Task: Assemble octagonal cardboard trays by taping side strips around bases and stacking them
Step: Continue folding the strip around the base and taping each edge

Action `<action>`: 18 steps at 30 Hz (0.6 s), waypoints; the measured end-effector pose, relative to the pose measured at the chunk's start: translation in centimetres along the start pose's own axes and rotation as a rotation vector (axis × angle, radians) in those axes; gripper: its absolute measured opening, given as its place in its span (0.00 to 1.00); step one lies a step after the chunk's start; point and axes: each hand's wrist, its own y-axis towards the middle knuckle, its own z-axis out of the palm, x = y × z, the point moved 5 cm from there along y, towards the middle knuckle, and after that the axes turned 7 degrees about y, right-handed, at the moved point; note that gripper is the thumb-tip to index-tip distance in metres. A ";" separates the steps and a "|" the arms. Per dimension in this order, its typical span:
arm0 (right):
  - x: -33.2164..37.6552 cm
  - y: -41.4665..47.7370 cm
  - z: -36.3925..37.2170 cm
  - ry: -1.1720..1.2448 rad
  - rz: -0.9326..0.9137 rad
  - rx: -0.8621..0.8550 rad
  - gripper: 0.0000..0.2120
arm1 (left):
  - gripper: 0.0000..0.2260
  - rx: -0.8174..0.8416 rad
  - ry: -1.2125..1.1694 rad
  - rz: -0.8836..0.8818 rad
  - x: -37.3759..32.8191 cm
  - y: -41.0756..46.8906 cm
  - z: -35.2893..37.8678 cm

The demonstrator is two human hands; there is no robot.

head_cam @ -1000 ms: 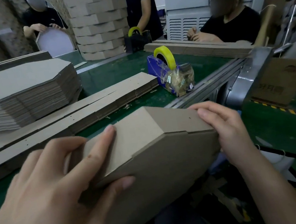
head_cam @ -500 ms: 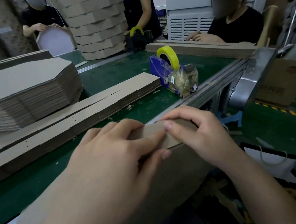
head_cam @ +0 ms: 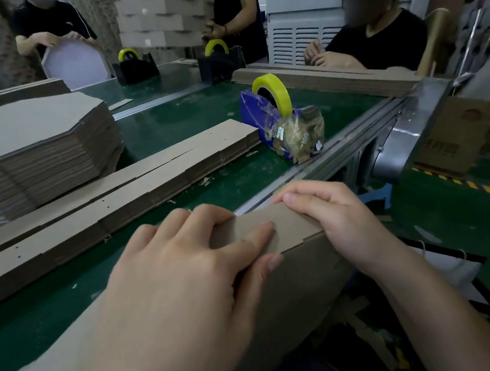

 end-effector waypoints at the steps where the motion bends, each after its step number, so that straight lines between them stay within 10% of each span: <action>1: 0.0 0.0 0.1 -0.018 0.010 0.032 0.13 | 0.17 -0.005 0.009 0.005 0.0 0.0 0.1; 5: 0.6 1.6 -0.8 -0.136 -0.050 0.070 0.12 | 0.17 -0.010 0.020 0.010 0.4 0.1 0.2; 12: -0.1 13.4 -11.6 -0.425 0.031 -0.529 0.08 | 0.16 0.003 -0.020 -0.013 0.7 0.3 0.3; 18: -3.3 18.4 -14.0 -0.449 0.357 -0.344 0.15 | 0.15 0.003 -0.045 -0.021 0.9 0.5 0.5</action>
